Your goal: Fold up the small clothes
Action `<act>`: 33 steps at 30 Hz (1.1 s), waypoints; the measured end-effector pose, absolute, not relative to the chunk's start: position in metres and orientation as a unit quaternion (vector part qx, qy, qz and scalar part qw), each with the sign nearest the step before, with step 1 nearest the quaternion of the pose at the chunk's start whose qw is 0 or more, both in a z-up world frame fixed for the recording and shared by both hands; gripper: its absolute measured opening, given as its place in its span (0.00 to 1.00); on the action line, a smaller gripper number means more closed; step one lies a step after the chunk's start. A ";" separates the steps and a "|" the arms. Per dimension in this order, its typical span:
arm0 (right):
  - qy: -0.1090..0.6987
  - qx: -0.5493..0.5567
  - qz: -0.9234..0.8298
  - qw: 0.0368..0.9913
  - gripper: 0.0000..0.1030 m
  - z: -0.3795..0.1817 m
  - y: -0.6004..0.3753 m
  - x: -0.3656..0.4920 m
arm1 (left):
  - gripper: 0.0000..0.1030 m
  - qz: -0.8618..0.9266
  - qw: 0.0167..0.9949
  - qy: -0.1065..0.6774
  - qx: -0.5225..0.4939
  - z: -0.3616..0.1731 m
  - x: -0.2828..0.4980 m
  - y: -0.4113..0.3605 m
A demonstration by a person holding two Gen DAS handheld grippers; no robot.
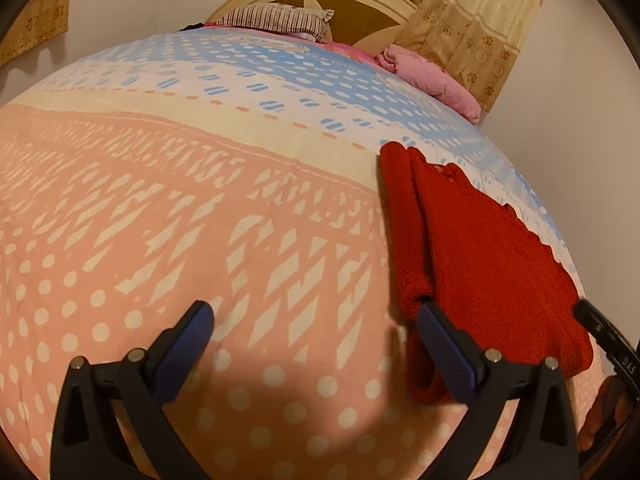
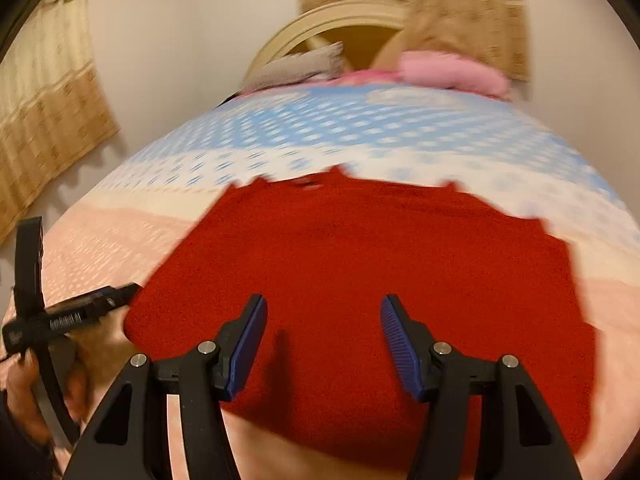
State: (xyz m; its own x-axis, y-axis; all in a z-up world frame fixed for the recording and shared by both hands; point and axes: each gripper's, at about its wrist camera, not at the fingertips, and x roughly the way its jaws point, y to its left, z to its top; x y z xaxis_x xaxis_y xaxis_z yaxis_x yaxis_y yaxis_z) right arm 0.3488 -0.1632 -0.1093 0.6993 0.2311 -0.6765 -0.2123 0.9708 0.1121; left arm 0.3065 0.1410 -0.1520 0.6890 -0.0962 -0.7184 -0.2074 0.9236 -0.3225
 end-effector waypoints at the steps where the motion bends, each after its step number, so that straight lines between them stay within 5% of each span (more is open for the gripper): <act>1: 0.375 0.027 0.092 0.922 0.59 -0.113 -0.189 0.346 | 1.00 0.032 0.898 0.395 -0.191 -0.152 0.307 0.140; 4: 0.425 0.088 0.060 0.899 0.56 -0.142 -0.245 0.346 | 1.00 0.034 0.898 0.401 -0.180 -0.152 0.308 0.139; 12: 0.397 0.089 0.060 0.911 0.51 -0.122 -0.252 0.321 | 1.00 0.034 0.894 0.409 -0.178 -0.150 0.308 0.139; 20: 0.353 0.002 0.157 0.922 0.51 -0.093 -0.162 0.295 | 1.00 0.029 0.895 0.411 -0.174 -0.134 0.317 0.150; 33: 0.348 -0.140 0.244 0.894 0.53 -0.124 -0.016 0.276 | 1.00 -0.038 0.890 0.423 -0.166 -0.129 0.368 0.137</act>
